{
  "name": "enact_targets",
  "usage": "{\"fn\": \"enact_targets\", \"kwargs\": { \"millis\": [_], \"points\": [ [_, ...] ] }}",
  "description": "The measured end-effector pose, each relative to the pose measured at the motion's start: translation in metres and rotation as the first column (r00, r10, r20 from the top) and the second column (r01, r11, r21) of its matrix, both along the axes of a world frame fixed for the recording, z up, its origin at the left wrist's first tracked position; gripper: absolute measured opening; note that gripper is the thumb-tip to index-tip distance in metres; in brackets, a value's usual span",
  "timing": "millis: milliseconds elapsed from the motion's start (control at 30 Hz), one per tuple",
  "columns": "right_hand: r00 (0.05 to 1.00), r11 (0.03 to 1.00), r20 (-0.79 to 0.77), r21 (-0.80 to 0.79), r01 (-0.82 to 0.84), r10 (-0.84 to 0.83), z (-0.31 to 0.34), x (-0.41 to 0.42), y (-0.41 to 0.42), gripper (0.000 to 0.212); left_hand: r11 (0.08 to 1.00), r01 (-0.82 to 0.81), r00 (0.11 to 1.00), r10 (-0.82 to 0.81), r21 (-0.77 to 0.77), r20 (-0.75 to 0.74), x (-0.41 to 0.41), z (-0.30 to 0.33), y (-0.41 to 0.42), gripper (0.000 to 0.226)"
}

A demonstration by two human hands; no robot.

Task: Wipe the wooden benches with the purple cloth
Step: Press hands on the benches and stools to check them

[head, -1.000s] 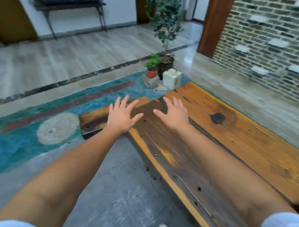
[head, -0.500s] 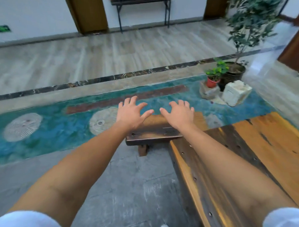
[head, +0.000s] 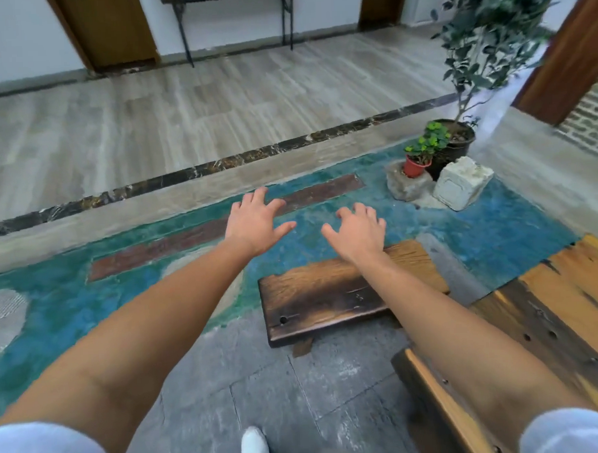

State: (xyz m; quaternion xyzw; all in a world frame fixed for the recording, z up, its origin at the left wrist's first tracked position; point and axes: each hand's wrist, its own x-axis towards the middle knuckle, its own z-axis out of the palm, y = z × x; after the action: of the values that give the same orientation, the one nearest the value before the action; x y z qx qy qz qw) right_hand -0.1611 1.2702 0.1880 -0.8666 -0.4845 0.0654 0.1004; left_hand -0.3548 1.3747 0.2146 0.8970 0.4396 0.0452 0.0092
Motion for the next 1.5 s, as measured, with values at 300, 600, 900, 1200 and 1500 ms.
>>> {"fn": "enact_targets", "kwargs": {
  "millis": [300, 600, 900, 1200, 1500],
  "points": [
    [0.945, 0.944, -0.042, 0.052, 0.327, -0.325, -0.019, 0.025, 0.117, 0.074, 0.939, 0.342, 0.940, -0.342, 0.021, -0.009, 0.071, -0.001, 0.166, 0.062],
    [0.753, 0.770, -0.192, -0.026, 0.637, -0.629, -0.072, 0.089, 0.219, 0.085, 0.726, 0.688, 0.725, -0.688, -0.003, -0.019, 0.175, -0.051, 0.283, 0.073],
    [0.399, 0.418, -0.272, -0.015, 0.908, -0.876, -0.076, 0.138, 0.210, 0.086, 0.364, 0.928, 0.361, -0.931, -0.073, -0.048, 0.310, -0.078, 0.314, 0.081],
    [0.022, 0.046, -0.195, -0.118, 0.992, -0.980, -0.105, 0.137, 0.236, 0.073, -0.118, 0.991, -0.119, -0.993, -0.067, -0.008, 0.386, -0.121, 0.310, 0.078],
    [-0.403, -0.379, -0.210, -0.143, 0.914, -0.891, -0.122, 0.068, 0.253, 0.069, -0.573, 0.810, -0.586, -0.786, -0.121, -0.198, 0.396, -0.150, 0.284, 0.084]
  ]
}}
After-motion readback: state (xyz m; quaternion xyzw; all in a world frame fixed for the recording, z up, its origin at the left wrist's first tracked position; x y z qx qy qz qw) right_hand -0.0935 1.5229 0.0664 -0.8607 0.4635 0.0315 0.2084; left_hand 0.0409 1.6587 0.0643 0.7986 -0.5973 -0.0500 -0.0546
